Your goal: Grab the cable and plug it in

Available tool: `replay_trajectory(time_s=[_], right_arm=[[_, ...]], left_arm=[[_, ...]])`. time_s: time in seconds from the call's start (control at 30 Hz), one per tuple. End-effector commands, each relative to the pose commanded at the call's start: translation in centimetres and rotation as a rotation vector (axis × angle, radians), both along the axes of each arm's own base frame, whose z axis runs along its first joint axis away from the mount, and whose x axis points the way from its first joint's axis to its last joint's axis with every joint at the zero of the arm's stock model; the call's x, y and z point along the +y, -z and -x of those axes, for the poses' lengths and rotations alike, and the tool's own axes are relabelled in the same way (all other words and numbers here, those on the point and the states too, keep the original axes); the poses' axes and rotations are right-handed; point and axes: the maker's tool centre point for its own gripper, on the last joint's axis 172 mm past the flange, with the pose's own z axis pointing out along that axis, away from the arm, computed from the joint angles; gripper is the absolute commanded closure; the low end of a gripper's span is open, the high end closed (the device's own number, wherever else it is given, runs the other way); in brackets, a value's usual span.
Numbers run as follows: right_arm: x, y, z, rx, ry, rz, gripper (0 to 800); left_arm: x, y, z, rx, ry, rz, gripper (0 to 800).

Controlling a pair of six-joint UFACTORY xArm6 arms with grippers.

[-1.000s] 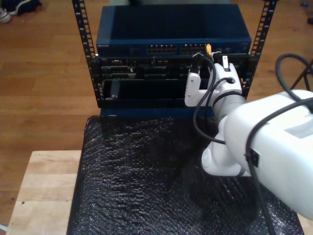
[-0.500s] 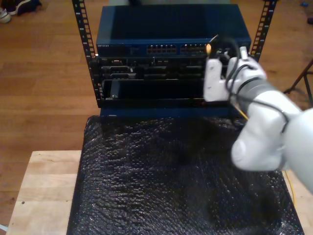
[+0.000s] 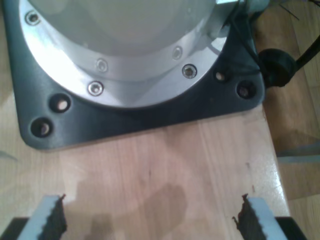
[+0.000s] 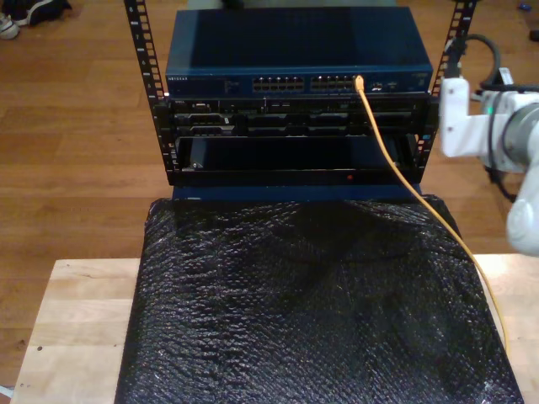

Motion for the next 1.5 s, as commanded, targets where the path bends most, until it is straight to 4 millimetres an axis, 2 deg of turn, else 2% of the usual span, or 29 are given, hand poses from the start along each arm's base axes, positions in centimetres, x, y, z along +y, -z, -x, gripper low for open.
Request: replay_trajectory(time_s=[0.23, 0.37, 0.47, 0.67, 0.83, 1.0, 1.2, 1.33, 1.5], right_arm=[[-7.4, 1.3, 3.1, 0.121, 0.044, 0.079, 123], [-11.4, 2.0, 5.2, 0.210, 0.059, 0.109, 58], [-13.8, 3.1, 7.3, 0.297, 0.055, 0.122, 10], [-17.8, 3.8, 11.4, 0.445, 0.024, 0.137, 3], [-19.4, 4.5, 14.6, 0.553, -0.019, 0.125, 3], [-20.9, 5.0, 19.4, 0.644, -0.019, 0.081, 2], [-21.3, 5.9, 24.3, 0.718, -0.033, 0.020, 2], [-22.3, 5.9, 27.8, 0.743, -0.020, -0.014, 2], [-22.2, 5.9, 30.9, 0.775, -0.039, -0.052, 3]], left_arm=[[0.0, 0.0, 0.0, 0.000, 0.000, 0.000, 0], [0.0, 0.0, 0.0, 0.000, 0.000, 0.000, 0], [0.0, 0.0, 0.0, 0.000, 0.000, 0.000, 0], [0.0, 0.0, 0.0, 0.000, -0.002, 0.000, 0], [0.0, 0.0, 0.0, 0.000, -0.002, 0.000, 0], [0.0, 0.0, 0.0, 0.000, 0.000, 0.000, 0], [0.0, 0.0, 0.0, 0.000, 0.000, 0.000, 0], [0.0, 0.0, 0.0, 0.000, 0.000, 0.000, 0], [0.0, 0.0, 0.0, 0.000, 0.000, 0.000, 0]])
